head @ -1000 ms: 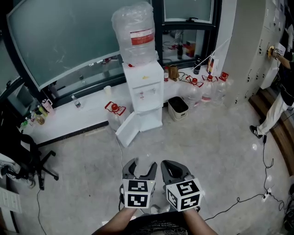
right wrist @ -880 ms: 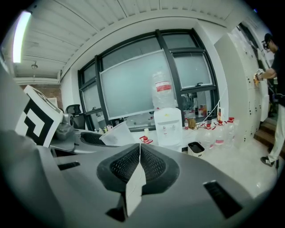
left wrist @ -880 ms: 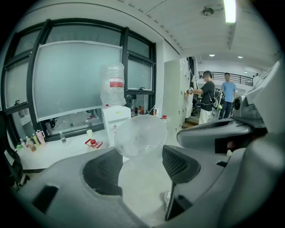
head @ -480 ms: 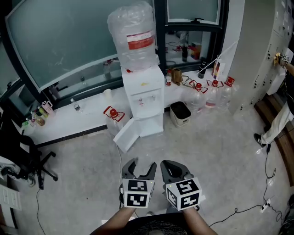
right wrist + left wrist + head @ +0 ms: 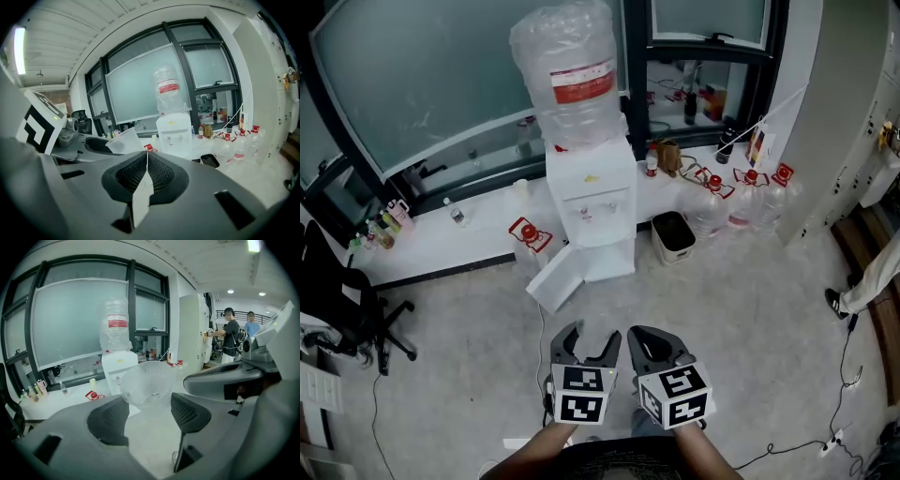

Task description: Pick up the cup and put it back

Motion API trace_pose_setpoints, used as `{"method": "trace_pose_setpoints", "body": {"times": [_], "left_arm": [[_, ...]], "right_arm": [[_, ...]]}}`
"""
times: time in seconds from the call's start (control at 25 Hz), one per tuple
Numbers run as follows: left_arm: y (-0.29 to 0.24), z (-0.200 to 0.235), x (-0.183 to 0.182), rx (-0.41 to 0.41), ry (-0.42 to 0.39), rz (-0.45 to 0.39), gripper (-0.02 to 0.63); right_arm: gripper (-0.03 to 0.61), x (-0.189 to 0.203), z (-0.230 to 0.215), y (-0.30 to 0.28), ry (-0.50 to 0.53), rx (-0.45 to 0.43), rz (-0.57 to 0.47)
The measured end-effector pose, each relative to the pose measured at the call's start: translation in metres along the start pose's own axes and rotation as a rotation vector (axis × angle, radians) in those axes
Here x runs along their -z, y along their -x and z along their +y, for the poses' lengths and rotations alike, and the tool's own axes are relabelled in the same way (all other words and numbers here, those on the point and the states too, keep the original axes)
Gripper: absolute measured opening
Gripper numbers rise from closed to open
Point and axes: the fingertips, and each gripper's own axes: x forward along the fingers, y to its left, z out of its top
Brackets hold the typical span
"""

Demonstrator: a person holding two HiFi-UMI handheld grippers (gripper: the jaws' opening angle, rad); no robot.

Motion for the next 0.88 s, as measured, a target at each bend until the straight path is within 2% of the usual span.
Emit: {"method": "trace_pose_setpoints", "body": {"times": [0.4, 0.88], "left_arm": [[-0.056, -0.024, -0.032, -0.077, 0.008, 0.031, 0.284], [-0.089, -0.040, -0.050, -0.113, 0.016, 0.032, 0.284]], "right_arm": [[0.021, -0.017, -0.075, -0.016, -0.022, -0.073, 0.012], [0.021, -0.027, -0.116, -0.030, -0.030, -0.114, 0.010]]}}
